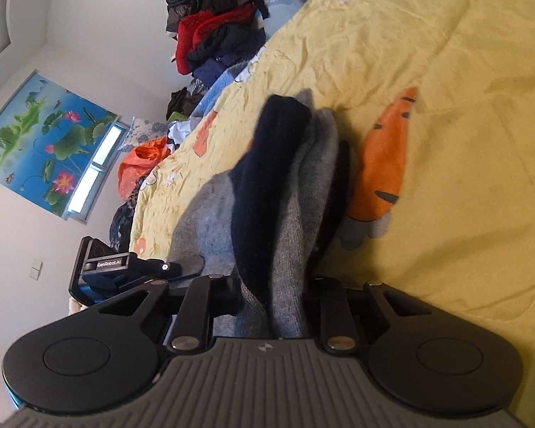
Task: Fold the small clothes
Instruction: 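Grasp the folded sweater with the right gripper while the left gripper grasps it too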
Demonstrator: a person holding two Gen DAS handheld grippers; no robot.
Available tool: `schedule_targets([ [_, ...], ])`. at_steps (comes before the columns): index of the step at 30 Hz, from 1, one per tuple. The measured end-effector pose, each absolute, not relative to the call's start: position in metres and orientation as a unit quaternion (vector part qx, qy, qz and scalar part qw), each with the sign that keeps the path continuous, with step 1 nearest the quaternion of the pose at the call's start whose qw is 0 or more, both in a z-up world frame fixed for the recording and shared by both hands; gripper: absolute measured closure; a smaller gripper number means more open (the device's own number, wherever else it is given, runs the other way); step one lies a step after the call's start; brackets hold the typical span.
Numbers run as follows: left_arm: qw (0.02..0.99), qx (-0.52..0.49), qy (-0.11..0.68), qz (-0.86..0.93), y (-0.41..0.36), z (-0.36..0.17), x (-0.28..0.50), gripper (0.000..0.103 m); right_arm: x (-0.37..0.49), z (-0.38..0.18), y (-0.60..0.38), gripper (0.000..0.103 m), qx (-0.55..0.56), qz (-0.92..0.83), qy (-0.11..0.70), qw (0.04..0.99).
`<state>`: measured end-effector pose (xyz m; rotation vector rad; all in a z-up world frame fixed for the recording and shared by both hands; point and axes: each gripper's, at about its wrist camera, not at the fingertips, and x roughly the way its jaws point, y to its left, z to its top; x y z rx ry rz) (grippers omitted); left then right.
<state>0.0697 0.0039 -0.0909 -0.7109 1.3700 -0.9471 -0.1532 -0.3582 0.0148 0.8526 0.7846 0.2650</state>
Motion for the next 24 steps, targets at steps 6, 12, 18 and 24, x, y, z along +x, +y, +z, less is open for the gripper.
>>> schedule_targets([
  [6,0.624,-0.331,0.567,-0.424,0.034,-0.071,0.072,0.075,-0.134,0.047,-0.328,0.078,0.406,0.142,0.354,0.831],
  [12,0.652,-0.308,0.551,-0.420,0.084,-0.023,0.091,0.075,-0.102,0.072,-0.285,0.078,0.404,0.174,0.343,0.830],
  [18,0.667,-0.259,0.569,-0.405,0.100,-0.010,0.118,0.075,-0.082,0.066,-0.258,0.078,0.408,0.167,0.350,0.827],
  [24,0.649,-0.254,0.603,-0.388,0.093,-0.061,0.137,0.028,-0.079,0.025,-0.242,0.064,0.362,0.092,0.403,0.835],
])
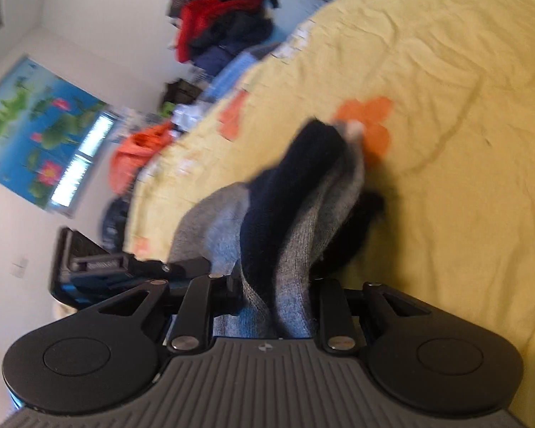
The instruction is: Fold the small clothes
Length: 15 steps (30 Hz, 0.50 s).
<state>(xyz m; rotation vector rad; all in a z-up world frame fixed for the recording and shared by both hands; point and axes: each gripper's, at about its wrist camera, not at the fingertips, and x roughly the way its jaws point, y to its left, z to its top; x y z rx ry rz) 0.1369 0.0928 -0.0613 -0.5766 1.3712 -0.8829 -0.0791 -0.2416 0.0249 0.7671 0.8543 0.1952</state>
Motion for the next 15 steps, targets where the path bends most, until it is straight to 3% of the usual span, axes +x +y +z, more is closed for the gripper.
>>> schedule_targets([
  [2,0.650,-0.278,0.591,-0.388,0.107,-0.057,0.128,0.018,-0.092,0.026,-0.243,0.021,0.354,0.091,0.403,0.839],
  [4,0.665,-0.268,0.572,-0.398,0.124,-0.042,0.107,0.017,-0.111,0.031,-0.249,0.003,0.345,0.103,0.393,0.846],
  [7,0.649,-0.307,0.563,-0.410,0.158,-0.040,0.068,0.009,-0.145,0.031,-0.262,0.005,0.350,0.116,0.384,0.846],
  [15,0.620,-0.376,0.565,-0.394,0.161,-0.076,0.028,0.010,-0.173,0.019,-0.238,0.012,0.346,0.140,0.386,0.844],
])
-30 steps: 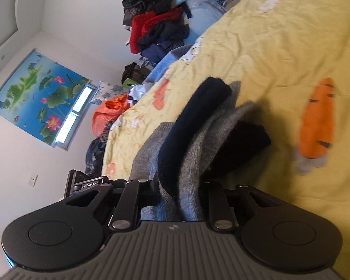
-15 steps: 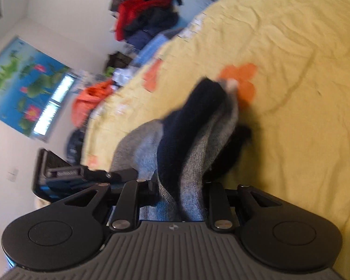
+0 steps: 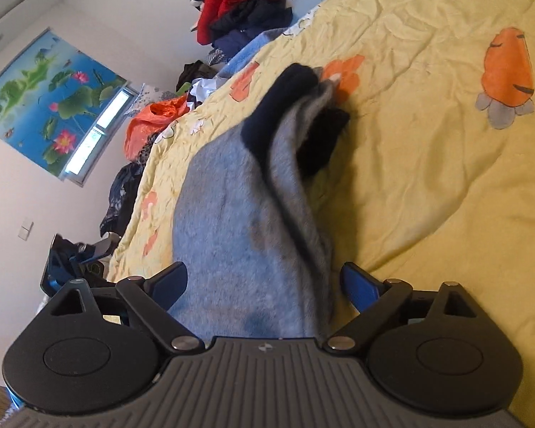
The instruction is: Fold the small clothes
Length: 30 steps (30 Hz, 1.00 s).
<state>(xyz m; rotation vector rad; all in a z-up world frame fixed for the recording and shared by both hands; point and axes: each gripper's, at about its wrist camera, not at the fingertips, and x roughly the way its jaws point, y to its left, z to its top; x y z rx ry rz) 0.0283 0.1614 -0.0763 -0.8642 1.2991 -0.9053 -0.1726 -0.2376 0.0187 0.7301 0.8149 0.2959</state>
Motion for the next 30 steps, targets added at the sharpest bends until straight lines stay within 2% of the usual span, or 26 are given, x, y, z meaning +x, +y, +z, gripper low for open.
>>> schedule_targets([
  [1,0.617,-0.379,0.565,-0.395,0.158,-0.079,0.028,0.010,-0.172,0.017,-0.235,0.014,0.352,0.140,0.382,0.843],
  [2,0.618,-0.380,0.565,-0.393,0.158,-0.080,0.026,0.014,-0.172,0.014,-0.233,0.022,0.356,0.139,0.378,0.843],
  [3,0.623,-0.372,0.566,-0.391,0.156,-0.079,0.025,0.034,-0.170,0.012,-0.230,0.032,0.356,0.133,0.381,0.843],
  [4,0.629,-0.358,0.572,-0.384,0.155,-0.077,0.024,0.053,-0.168,0.009,-0.227,0.072,0.356,0.122,0.397,0.837],
  [5,0.632,-0.346,0.584,-0.373,0.155,-0.078,0.023,0.080,-0.166,0.004,-0.225,0.083,0.365,0.120,0.407,0.829],
  [6,0.635,-0.340,0.588,-0.368,0.156,-0.080,0.022,0.086,-0.167,0.002,-0.224,0.083,0.372,0.125,0.403,0.827],
  [10,0.653,-0.324,0.591,-0.346,0.173,-0.073,0.021,0.088,-0.172,0.012,-0.219,0.083,0.376,0.130,0.389,0.831],
  [11,0.657,-0.322,0.592,-0.338,0.179,-0.069,0.020,0.083,-0.171,0.015,-0.219,0.083,0.369,0.121,0.390,0.835],
  [13,0.649,-0.314,0.605,-0.339,0.183,-0.068,0.018,0.033,-0.171,0.015,-0.218,0.079,0.355,0.117,0.402,0.836],
  [14,0.644,-0.317,0.605,-0.346,0.184,-0.069,0.017,0.000,-0.170,0.012,-0.219,0.070,0.364,0.118,0.407,0.829],
  [16,0.643,-0.324,0.598,-0.353,0.183,-0.069,0.015,0.000,-0.173,0.008,-0.222,0.053,0.366,0.125,0.405,0.828],
  [17,0.650,-0.317,0.597,-0.346,0.181,-0.068,0.014,0.000,-0.176,0.008,-0.222,0.049,0.363,0.132,0.403,0.830],
  [21,0.649,-0.319,0.606,-0.331,0.169,-0.065,0.018,0.000,-0.183,0.008,-0.221,0.049,0.356,0.140,0.399,0.833],
  [23,0.652,-0.298,0.612,-0.333,0.156,-0.062,0.021,0.000,-0.183,0.008,-0.222,0.053,0.357,0.139,0.396,0.834],
  [24,0.654,-0.283,0.614,-0.338,0.150,-0.060,0.021,0.007,-0.182,0.007,-0.223,0.055,0.361,0.135,0.395,0.834],
  [25,0.658,-0.269,0.615,-0.341,0.144,-0.058,0.020,0.021,-0.182,0.005,-0.224,0.062,0.365,0.133,0.394,0.833],
  [26,0.657,-0.257,0.622,-0.340,0.139,-0.059,0.019,0.065,-0.180,0.002,-0.225,0.075,0.369,0.133,0.397,0.830],
  [27,0.659,-0.244,0.632,-0.328,0.136,-0.062,0.018,0.080,-0.180,-0.002,-0.225,0.077,0.374,0.132,0.400,0.826],
  [28,0.663,-0.239,0.632,-0.322,0.136,-0.065,0.018,0.081,-0.181,-0.005,-0.226,0.078,0.378,0.133,0.398,0.825],
  [30,0.663,-0.248,0.626,-0.327,0.142,-0.068,0.017,0.088,-0.180,-0.006,-0.226,0.080,0.382,0.136,0.396,0.824],
])
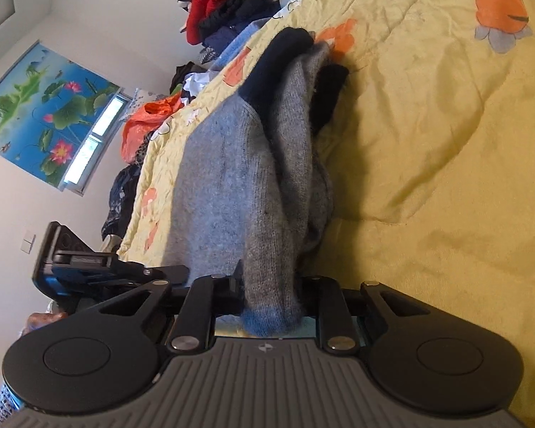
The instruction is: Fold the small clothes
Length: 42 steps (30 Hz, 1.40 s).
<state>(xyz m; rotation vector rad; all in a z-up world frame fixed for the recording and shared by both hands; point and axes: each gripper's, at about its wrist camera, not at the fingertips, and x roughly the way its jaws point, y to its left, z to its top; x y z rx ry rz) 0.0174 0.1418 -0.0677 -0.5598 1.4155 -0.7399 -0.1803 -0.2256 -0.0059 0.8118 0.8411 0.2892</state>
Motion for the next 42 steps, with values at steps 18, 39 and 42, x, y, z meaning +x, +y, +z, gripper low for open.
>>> schedule_targets([
  [18,0.683,-0.251,0.590,-0.349,0.181,-0.043,-0.030,0.092,-0.216,0.036,-0.212,0.081,0.378,0.156,0.355,0.841],
  [39,0.774,-0.128,0.555,-0.277,0.100,-0.028,0.109,0.012,-0.058,0.045,-0.263,0.050,0.282,0.109,0.371,0.878],
  [42,0.784,-0.122,0.539,-0.284,0.090,-0.028,0.108,0.075,-0.054,0.042,-0.257,0.084,0.284,0.114,0.369,0.877],
])
